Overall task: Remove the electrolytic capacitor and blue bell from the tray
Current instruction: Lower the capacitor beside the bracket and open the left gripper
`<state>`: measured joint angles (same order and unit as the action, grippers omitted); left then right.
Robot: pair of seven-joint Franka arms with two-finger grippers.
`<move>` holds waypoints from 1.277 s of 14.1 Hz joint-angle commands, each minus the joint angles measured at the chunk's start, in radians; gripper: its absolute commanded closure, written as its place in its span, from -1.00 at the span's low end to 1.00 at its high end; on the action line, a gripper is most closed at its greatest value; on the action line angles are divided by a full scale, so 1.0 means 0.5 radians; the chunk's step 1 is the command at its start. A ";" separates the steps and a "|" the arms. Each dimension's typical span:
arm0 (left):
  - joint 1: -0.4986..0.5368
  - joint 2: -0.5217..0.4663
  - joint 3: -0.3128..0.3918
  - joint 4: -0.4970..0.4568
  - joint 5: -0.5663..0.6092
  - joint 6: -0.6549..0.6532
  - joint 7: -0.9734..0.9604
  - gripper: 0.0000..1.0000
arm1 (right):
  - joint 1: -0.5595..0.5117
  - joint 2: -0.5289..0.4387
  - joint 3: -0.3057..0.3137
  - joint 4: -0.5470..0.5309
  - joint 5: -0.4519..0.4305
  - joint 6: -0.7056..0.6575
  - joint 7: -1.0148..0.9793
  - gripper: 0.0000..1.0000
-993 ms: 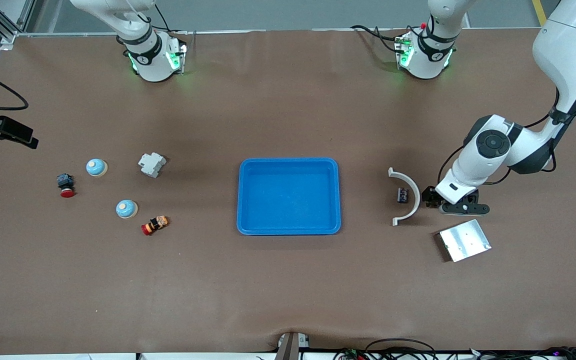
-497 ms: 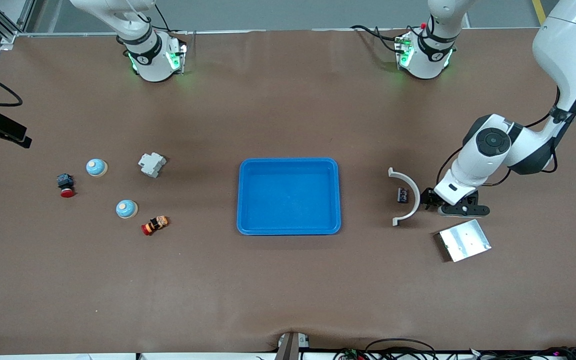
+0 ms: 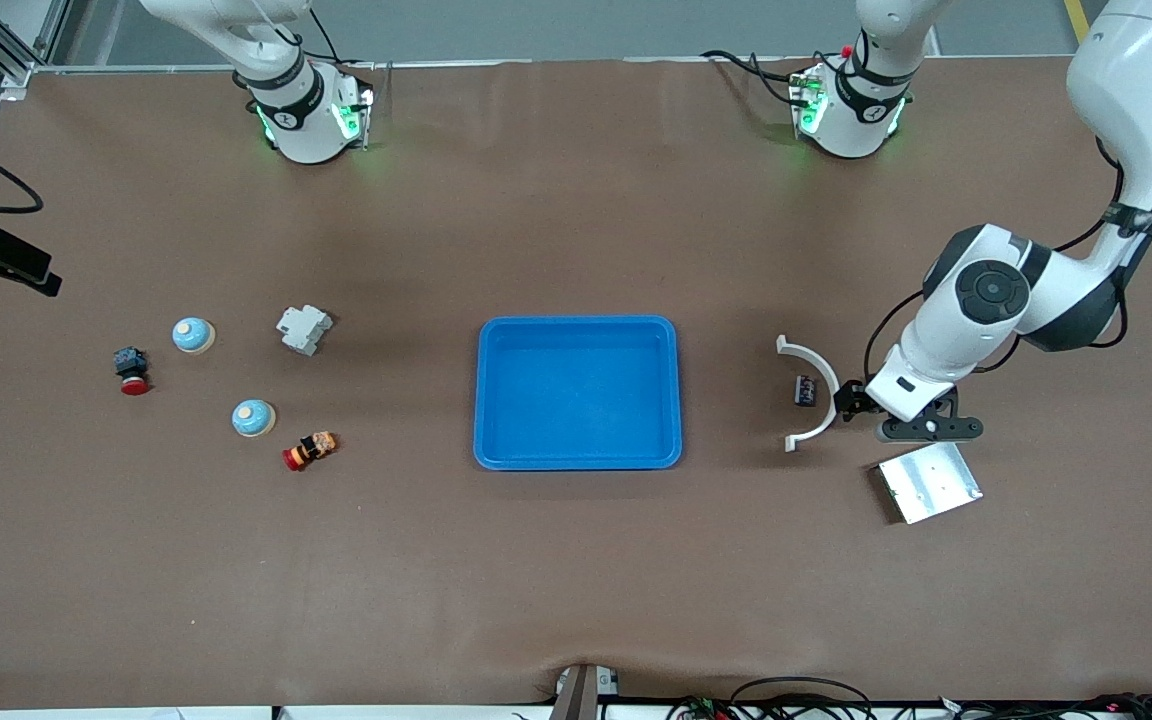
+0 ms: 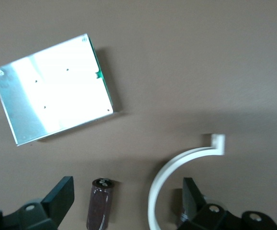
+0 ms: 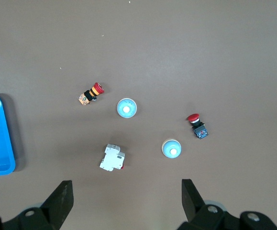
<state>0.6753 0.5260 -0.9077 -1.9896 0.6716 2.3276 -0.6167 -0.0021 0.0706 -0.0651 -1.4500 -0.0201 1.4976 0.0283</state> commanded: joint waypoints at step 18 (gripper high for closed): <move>-0.681 -0.278 0.694 0.902 -0.772 -0.925 0.932 -1.00 | -0.014 0.012 -0.005 0.028 -0.012 -0.010 -0.004 -1.00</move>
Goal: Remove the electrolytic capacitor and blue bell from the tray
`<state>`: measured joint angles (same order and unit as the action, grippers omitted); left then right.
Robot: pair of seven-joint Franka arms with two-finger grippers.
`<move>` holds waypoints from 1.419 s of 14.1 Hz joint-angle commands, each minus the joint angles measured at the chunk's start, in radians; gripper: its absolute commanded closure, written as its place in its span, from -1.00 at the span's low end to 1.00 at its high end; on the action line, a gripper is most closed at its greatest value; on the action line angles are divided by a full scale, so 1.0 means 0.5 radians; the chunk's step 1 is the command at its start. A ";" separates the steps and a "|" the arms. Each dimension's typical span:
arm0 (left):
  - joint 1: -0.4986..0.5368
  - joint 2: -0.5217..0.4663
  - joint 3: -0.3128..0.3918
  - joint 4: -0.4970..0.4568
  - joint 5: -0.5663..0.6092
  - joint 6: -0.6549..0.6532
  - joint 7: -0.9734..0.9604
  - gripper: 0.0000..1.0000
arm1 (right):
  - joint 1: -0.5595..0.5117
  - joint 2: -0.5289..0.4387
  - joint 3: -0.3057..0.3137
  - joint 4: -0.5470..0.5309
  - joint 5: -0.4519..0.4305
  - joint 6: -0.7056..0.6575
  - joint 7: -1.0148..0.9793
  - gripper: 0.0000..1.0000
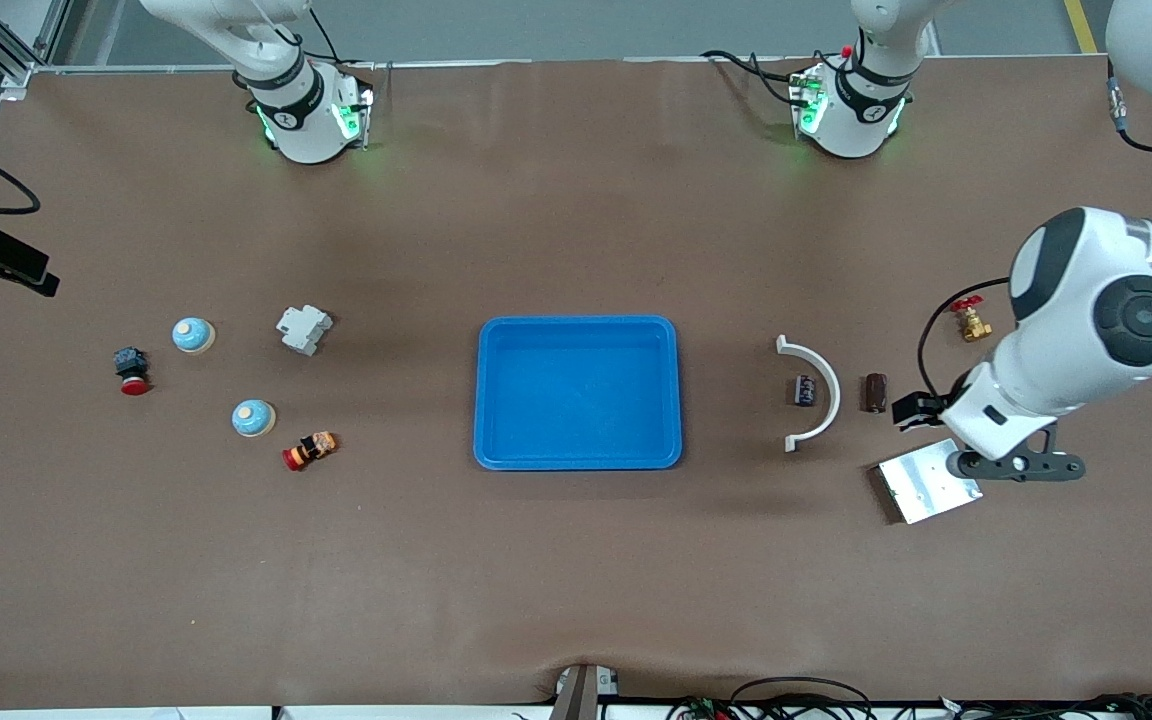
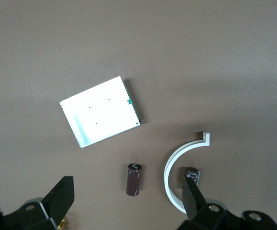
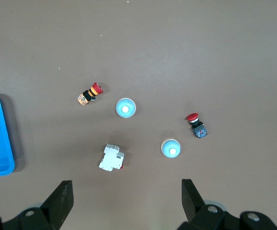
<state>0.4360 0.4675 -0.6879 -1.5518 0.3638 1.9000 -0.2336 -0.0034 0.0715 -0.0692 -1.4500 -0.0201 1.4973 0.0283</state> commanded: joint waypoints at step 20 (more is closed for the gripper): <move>-1.007 -0.956 1.127 -0.191 -0.770 -0.490 0.341 -1.00 | 0.007 0.010 0.013 0.025 -0.009 -0.022 -0.020 -1.00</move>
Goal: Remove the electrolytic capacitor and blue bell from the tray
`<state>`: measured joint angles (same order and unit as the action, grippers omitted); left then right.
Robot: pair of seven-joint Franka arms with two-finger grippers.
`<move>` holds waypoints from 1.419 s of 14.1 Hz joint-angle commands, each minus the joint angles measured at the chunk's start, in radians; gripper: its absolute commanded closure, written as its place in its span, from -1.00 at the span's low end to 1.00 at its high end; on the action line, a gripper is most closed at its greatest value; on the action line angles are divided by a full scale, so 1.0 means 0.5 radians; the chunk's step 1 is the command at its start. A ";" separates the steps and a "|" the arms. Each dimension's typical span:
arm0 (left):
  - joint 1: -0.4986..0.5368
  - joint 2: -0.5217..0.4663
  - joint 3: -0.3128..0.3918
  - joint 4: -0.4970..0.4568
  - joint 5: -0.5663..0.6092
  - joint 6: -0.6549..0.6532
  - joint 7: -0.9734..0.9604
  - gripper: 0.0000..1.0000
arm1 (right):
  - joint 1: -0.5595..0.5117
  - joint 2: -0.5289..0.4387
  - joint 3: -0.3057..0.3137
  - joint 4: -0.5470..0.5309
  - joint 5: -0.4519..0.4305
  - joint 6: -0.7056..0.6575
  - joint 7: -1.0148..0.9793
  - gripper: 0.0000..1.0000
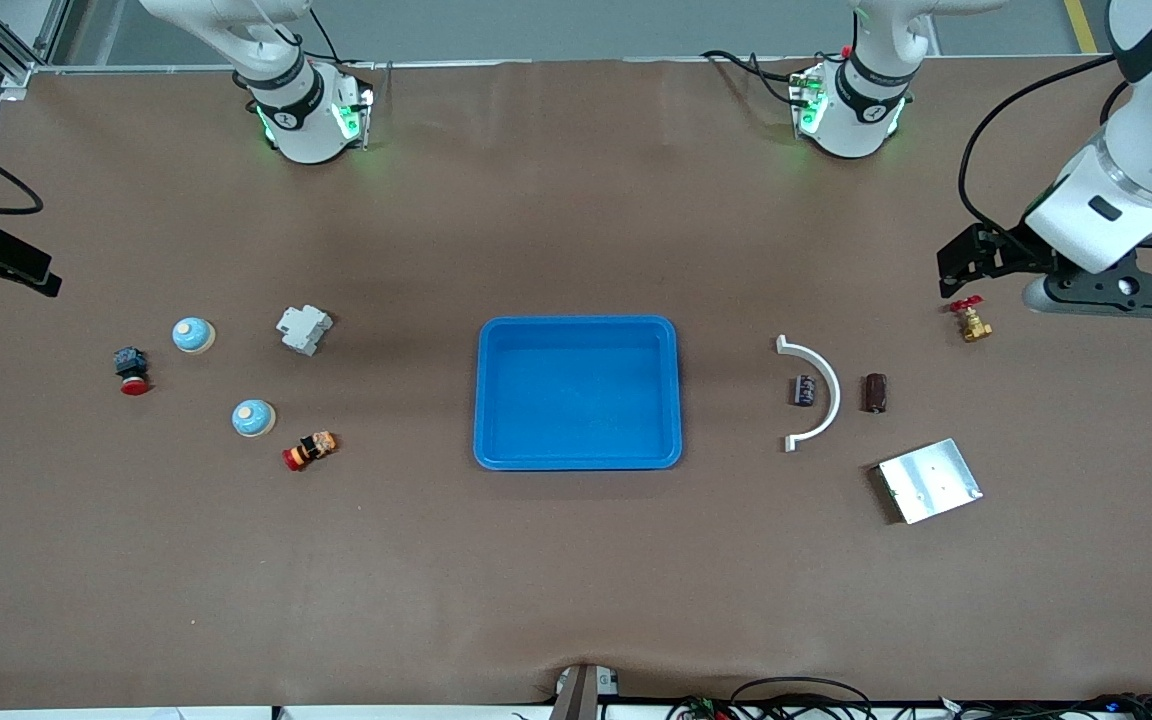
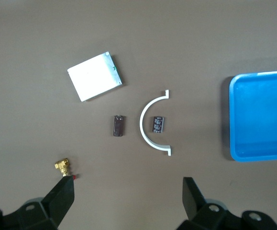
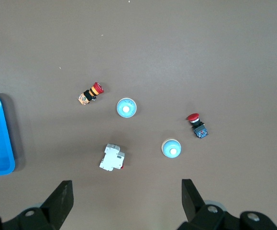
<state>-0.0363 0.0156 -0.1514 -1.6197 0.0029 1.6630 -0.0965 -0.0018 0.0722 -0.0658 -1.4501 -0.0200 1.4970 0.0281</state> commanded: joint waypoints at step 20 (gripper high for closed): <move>-0.087 0.012 0.097 0.012 -0.098 -0.022 0.058 -1.00 | 0.019 0.003 0.012 0.013 -0.009 -0.030 -0.001 -1.00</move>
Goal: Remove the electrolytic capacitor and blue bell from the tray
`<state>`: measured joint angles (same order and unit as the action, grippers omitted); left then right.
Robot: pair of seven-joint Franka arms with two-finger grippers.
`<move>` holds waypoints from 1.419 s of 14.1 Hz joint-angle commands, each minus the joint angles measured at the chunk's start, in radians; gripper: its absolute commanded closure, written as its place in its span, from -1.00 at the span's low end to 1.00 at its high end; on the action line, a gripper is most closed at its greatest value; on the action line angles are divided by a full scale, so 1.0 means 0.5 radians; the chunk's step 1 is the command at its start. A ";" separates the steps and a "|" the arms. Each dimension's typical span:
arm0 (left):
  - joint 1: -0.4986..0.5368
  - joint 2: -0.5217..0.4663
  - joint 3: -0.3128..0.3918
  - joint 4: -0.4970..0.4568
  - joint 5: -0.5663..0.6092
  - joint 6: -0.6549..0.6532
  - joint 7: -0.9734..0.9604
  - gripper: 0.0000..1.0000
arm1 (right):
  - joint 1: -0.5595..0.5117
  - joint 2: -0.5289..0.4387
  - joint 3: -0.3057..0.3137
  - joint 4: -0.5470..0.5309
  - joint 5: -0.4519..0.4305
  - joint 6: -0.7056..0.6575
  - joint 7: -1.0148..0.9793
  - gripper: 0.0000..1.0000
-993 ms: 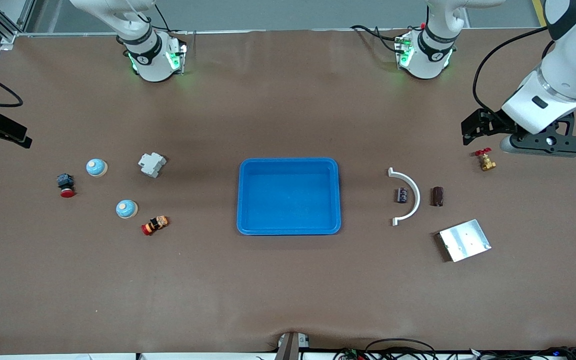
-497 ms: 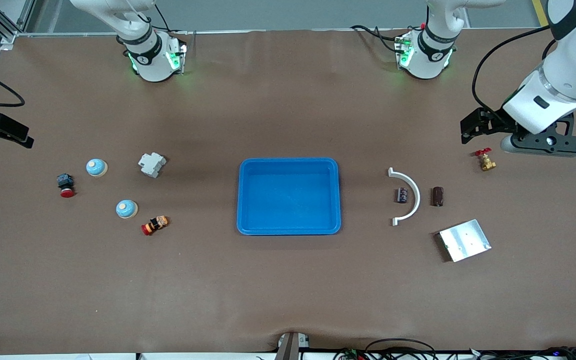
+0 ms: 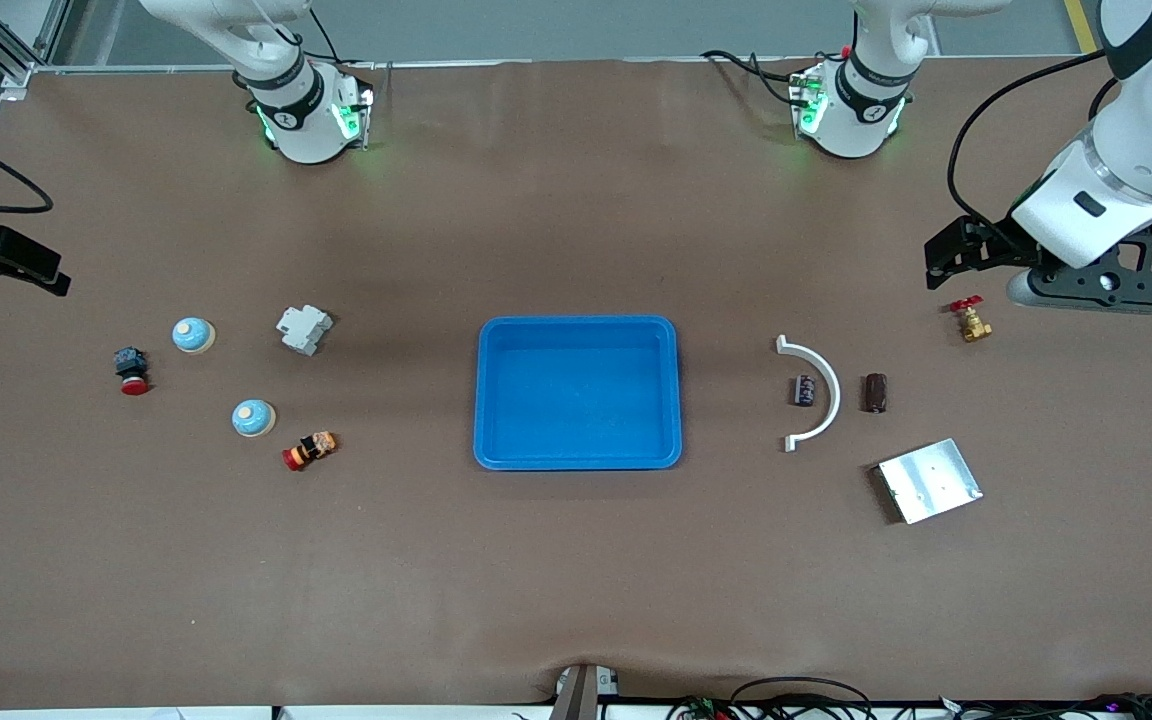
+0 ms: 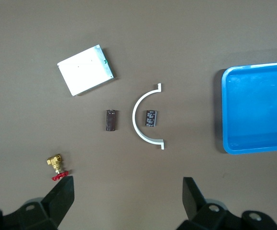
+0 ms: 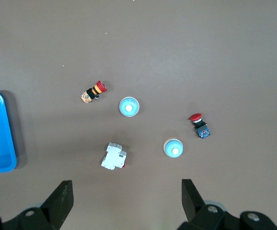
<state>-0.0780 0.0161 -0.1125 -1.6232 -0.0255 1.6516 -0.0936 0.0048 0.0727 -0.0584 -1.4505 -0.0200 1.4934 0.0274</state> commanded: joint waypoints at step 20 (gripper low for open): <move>-0.010 0.042 0.001 0.132 0.103 0.001 0.052 -1.00 | -0.003 0.005 -0.006 0.017 -0.006 -0.026 0.000 -1.00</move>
<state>-0.0825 0.0322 -0.1113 -1.5731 -0.0036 1.6588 -0.0936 0.0048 0.0731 -0.0601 -1.4506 -0.0200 1.4913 0.0275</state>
